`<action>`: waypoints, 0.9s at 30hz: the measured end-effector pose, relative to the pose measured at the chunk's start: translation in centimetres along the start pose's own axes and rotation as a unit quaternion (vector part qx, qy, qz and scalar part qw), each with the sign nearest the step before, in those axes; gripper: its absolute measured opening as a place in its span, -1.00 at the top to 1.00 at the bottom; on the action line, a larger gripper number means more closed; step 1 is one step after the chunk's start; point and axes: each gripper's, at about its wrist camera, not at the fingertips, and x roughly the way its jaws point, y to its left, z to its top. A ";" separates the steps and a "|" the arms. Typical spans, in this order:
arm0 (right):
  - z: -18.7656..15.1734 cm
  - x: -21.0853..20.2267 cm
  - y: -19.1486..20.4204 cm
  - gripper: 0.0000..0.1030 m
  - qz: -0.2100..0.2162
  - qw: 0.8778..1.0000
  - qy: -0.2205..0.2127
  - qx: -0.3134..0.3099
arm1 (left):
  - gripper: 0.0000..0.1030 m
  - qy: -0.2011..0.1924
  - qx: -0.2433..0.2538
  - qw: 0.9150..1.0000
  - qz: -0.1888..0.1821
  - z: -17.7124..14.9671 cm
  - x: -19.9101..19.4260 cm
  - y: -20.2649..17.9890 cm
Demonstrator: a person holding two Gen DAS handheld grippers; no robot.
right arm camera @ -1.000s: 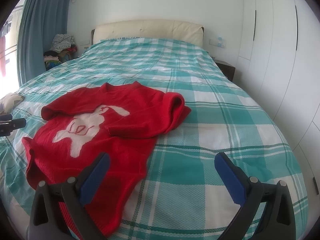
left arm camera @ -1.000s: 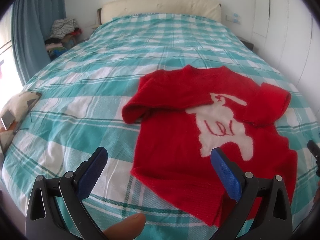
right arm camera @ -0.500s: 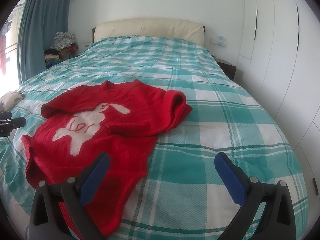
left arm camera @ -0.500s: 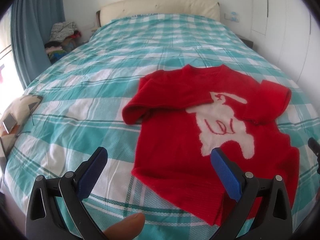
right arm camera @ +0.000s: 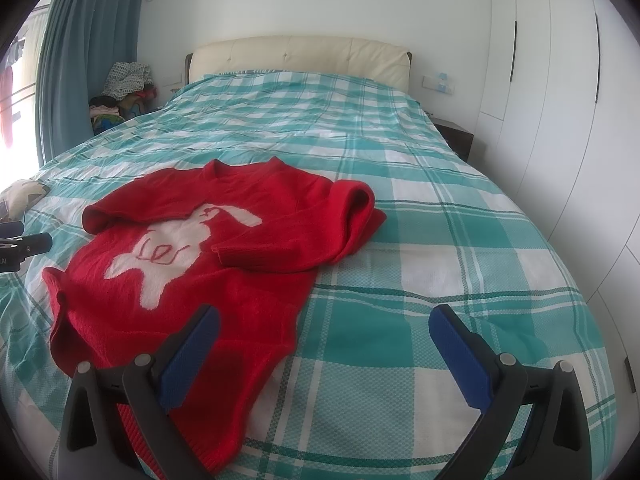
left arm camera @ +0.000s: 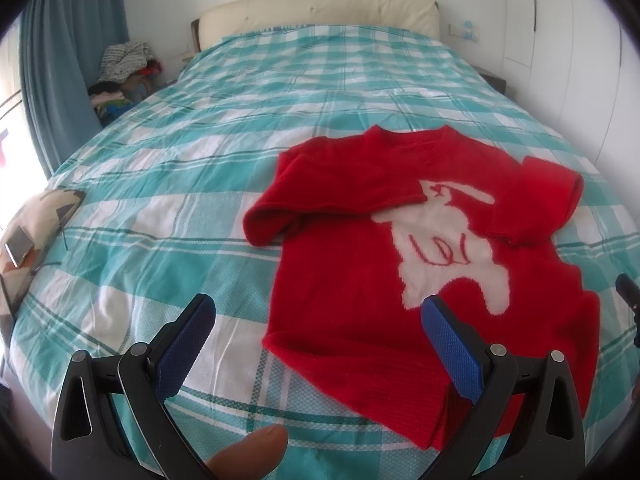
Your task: Fold small clothes
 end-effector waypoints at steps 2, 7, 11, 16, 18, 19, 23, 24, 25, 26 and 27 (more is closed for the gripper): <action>0.0 0.0 0.0 -1.00 0.000 1.000 0.000 0.000 | -1.00 -0.001 0.001 1.000 0.001 0.0 0.0 -0.1; -0.1 0.1 0.1 -1.00 0.001 1.000 0.002 -0.001 | -1.00 0.000 0.001 1.000 0.002 -0.1 0.0 -0.1; -0.1 0.1 0.2 -1.00 0.001 1.000 0.002 -0.002 | -1.00 0.000 0.001 1.000 0.001 -0.1 0.0 -0.1; -0.2 0.1 0.2 -1.00 0.001 1.000 0.003 -0.004 | -0.99 0.002 0.002 1.000 0.001 -0.4 0.2 -0.2; -0.3 0.2 0.3 -1.00 0.000 1.000 0.004 -0.005 | -0.99 0.003 0.002 1.000 0.001 -0.5 0.3 -0.2; -0.3 0.2 0.3 -1.00 0.001 1.000 0.003 -0.005 | -1.00 0.004 0.002 1.000 0.001 -0.5 0.3 -0.3; -0.3 0.3 0.3 -1.00 0.000 1.000 0.002 -0.007 | -1.00 0.004 0.002 1.000 0.000 -0.5 0.3 -0.3; -0.3 0.3 0.3 -1.00 0.001 1.000 0.003 -0.007 | -1.00 0.004 0.002 1.000 0.001 -0.5 0.3 -0.3; -0.3 0.3 0.3 -1.00 0.000 1.000 0.003 -0.007 | -0.99 0.005 0.002 1.000 0.000 -0.5 0.3 -0.3; -0.3 0.3 0.3 -1.00 0.001 1.000 0.004 -0.006 | -0.99 0.005 0.002 1.000 0.000 -0.5 0.3 -0.3; -0.3 0.3 0.3 -1.00 0.001 1.000 0.003 -0.007 | -1.00 0.006 0.003 1.000 0.000 -0.5 0.3 -0.3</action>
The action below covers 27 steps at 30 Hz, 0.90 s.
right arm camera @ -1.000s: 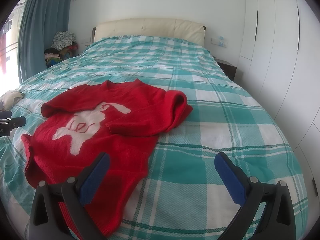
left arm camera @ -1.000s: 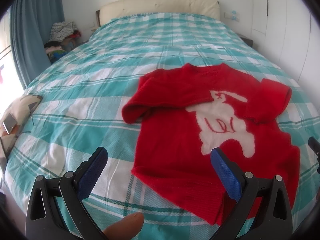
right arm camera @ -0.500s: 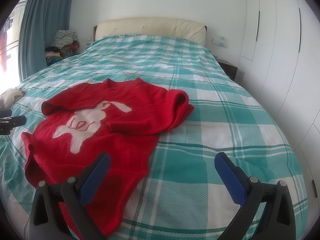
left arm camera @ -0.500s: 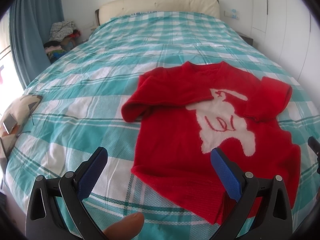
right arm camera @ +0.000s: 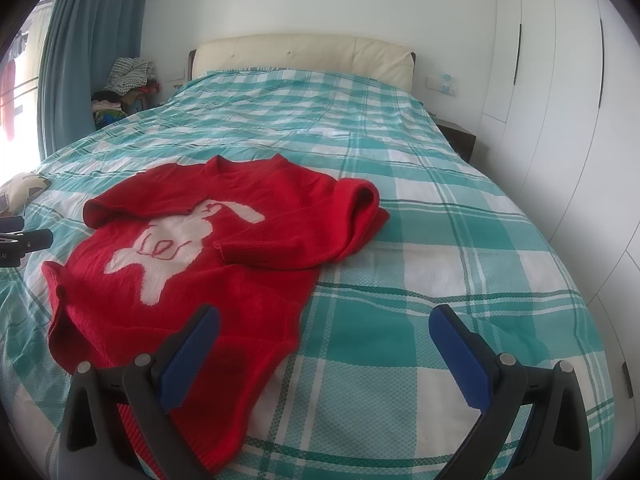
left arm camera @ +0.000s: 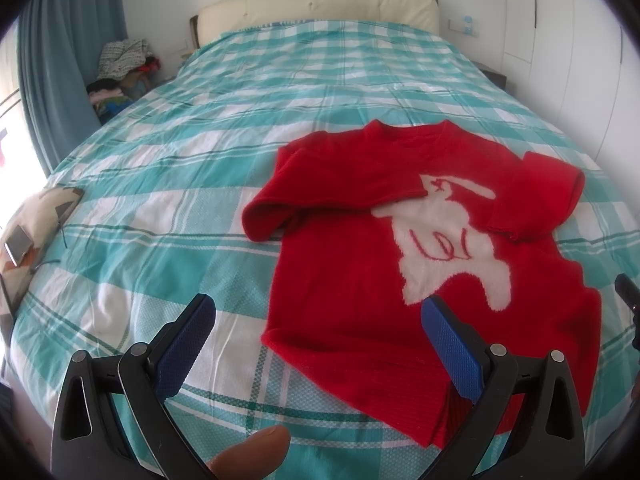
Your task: Fold small clothes
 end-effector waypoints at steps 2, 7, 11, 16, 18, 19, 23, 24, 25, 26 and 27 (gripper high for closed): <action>0.0 0.0 0.0 -1.00 0.000 1.000 0.000 -0.001 | -1.00 0.000 0.000 1.000 0.000 0.0 0.0 0.0; 0.1 0.0 0.0 -1.00 0.000 1.000 0.000 0.000 | -1.00 0.000 0.000 1.000 0.000 0.0 0.0 0.0; 0.1 -0.1 0.0 -1.00 0.000 1.000 0.001 -0.001 | -0.99 0.000 0.000 1.000 0.000 0.0 0.0 0.0; 0.1 -0.1 0.1 -1.00 0.000 1.000 0.001 -0.001 | -0.99 0.002 0.000 1.000 0.000 0.0 0.1 -0.1; 0.1 0.0 0.0 -1.00 -0.001 1.000 0.001 -0.001 | -1.00 0.003 0.000 1.000 0.000 -0.1 0.2 -0.2; 0.0 0.0 0.0 -1.00 0.000 1.000 0.002 -0.001 | -0.99 0.004 0.000 1.000 0.000 -0.2 0.1 -0.2; -0.1 0.0 0.0 -1.00 0.000 1.000 0.002 -0.002 | -0.99 0.004 0.000 1.000 0.000 -0.2 0.2 -0.2; 0.0 0.0 0.0 -1.00 0.000 1.000 0.002 -0.002 | -1.00 0.004 0.001 1.000 0.000 -0.2 0.2 -0.2; 0.0 0.0 0.0 -1.00 0.000 1.000 0.002 -0.002 | -1.00 0.005 0.000 1.000 -0.001 -0.3 0.2 -0.2; -0.1 0.0 0.0 -1.00 0.000 1.000 0.003 -0.002 | -1.00 0.005 0.001 1.000 -0.001 -0.2 0.2 -0.2; -0.1 0.0 0.1 -1.00 0.000 1.000 0.003 -0.002 | -0.99 0.005 0.001 1.000 -0.001 -0.2 0.2 -0.2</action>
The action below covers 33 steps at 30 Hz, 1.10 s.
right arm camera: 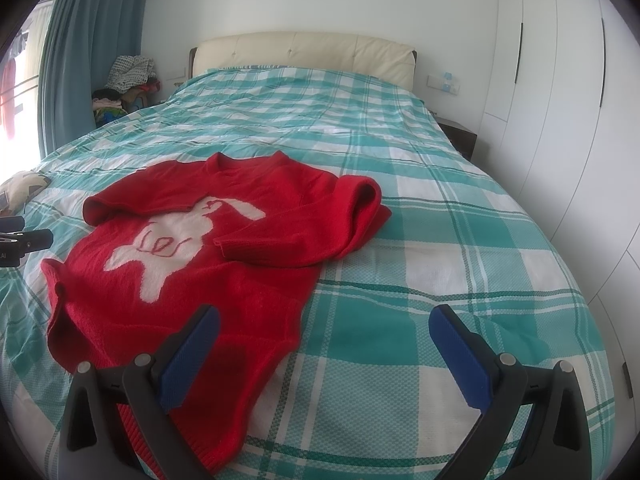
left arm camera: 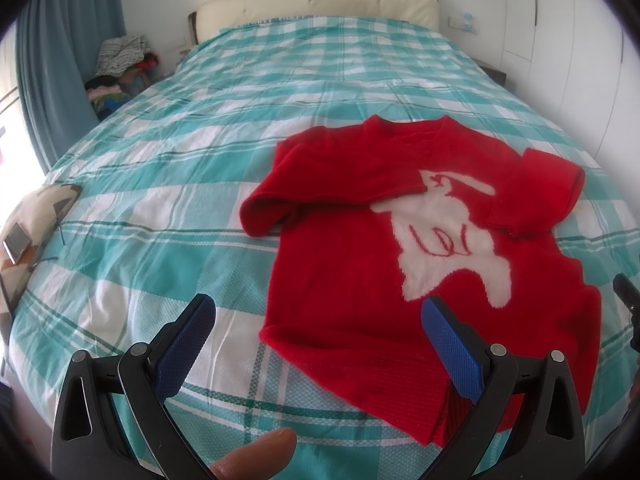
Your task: Fold small clothes
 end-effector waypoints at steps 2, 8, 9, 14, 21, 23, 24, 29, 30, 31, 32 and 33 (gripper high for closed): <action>0.0 0.0 0.0 -1.00 0.000 1.000 0.000 -0.001 | -0.99 0.001 0.000 1.000 -0.001 0.0 0.1 0.0; 0.0 0.2 0.1 -1.00 0.000 1.000 0.002 -0.003 | -0.99 0.002 0.000 1.000 -0.001 0.0 0.1 0.0; 0.0 0.2 0.1 -1.00 0.000 1.000 0.002 -0.003 | -0.99 0.002 0.000 1.000 -0.001 0.0 0.1 0.0; 0.0 0.2 0.2 -1.00 0.001 1.000 0.002 -0.003 | -0.99 0.003 -0.001 1.000 -0.001 0.0 0.2 0.0; 0.0 0.2 0.2 -1.00 0.000 1.000 0.002 -0.003 | -0.99 0.003 -0.001 1.000 -0.001 -0.1 0.2 0.0; 0.0 0.2 0.1 -1.00 0.000 1.000 0.002 -0.003 | -0.99 0.003 -0.001 1.000 -0.001 -0.1 0.2 0.0; 0.0 0.2 0.1 -1.00 0.000 1.000 0.002 -0.003 | -0.99 0.003 -0.001 1.000 -0.001 -0.1 0.2 0.0; 0.0 0.1 0.1 -1.00 0.000 1.000 0.002 -0.003 | -0.99 0.003 -0.002 1.000 -0.001 0.0 0.2 0.0; 0.0 0.1 0.1 -1.00 0.000 1.000 0.002 -0.002 | -0.99 0.003 -0.002 1.000 -0.001 0.0 0.2 0.0; 0.0 0.2 0.1 -1.00 0.000 1.000 0.002 -0.002 | -0.99 0.004 -0.002 1.000 -0.001 -0.1 0.2 0.0; 0.0 0.2 0.1 -1.00 0.000 1.000 0.002 -0.002 | -0.99 0.004 -0.002 1.000 -0.001 0.0 0.2 0.0; 0.0 0.1 0.1 -1.00 0.000 1.000 0.002 -0.002 | -0.99 0.004 -0.002 1.000 -0.001 0.0 0.2 0.0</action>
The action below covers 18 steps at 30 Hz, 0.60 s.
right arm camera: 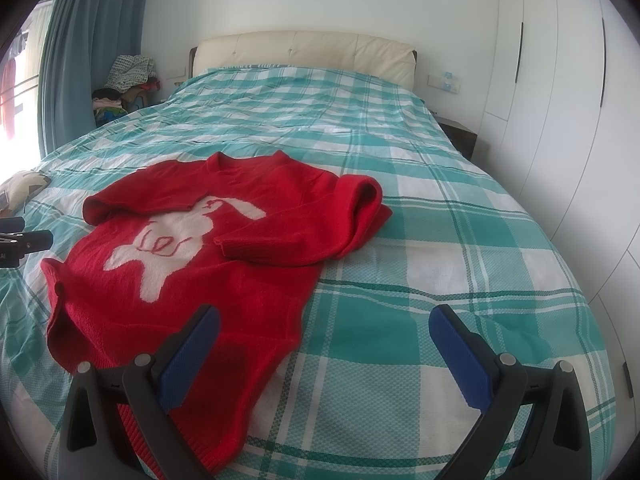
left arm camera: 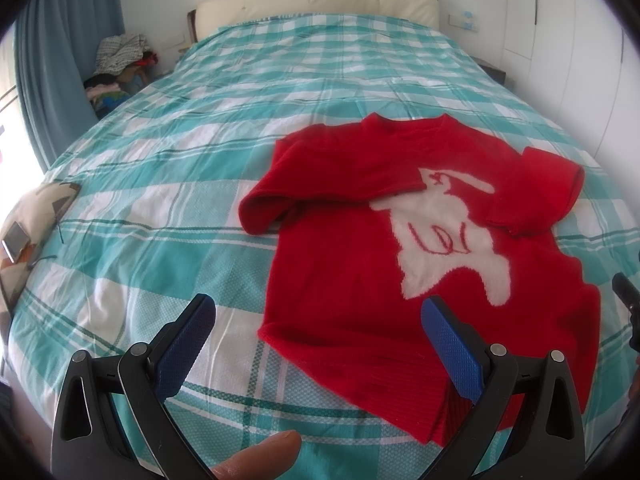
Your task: Fold small clothes
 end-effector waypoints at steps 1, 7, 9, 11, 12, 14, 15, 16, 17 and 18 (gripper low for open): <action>0.0 0.0 0.0 -1.00 0.000 1.000 0.000 0.000 | -0.99 0.000 0.000 1.000 0.000 0.0 0.0 0.0; 0.0 0.0 0.0 -1.00 0.000 1.000 0.000 0.000 | -0.99 0.000 0.000 1.000 0.000 0.0 0.0 0.0; 0.0 0.0 0.0 -1.00 0.000 1.000 0.000 0.000 | -0.99 0.000 0.000 1.000 0.000 0.0 0.0 0.0; 0.0 0.0 0.0 -1.00 0.000 1.000 0.000 0.000 | -0.99 0.000 0.000 1.000 0.000 0.0 0.0 0.0; 0.0 0.0 0.0 -1.00 0.000 1.000 0.000 0.000 | -0.99 0.000 0.000 1.000 0.000 0.0 0.0 0.0; 0.0 0.0 0.0 -1.00 0.000 1.000 0.000 0.000 | -0.99 0.000 0.000 1.000 0.000 0.0 0.0 0.0; 0.0 0.0 0.0 -1.00 0.000 1.000 0.000 0.000 | -0.99 0.001 0.000 1.000 0.000 0.0 0.0 0.0; 0.0 0.0 0.0 -1.00 0.000 1.000 0.000 0.000 | -0.99 0.001 0.000 1.000 0.000 -0.1 0.1 0.1; 0.0 0.0 0.0 -1.00 0.000 1.000 0.000 0.000 | -0.99 0.002 -0.001 1.000 0.000 -0.1 0.1 0.1; 0.0 0.0 0.0 -1.00 0.000 1.000 0.000 0.001 | -0.99 0.002 -0.001 1.000 0.001 -0.2 0.1 0.1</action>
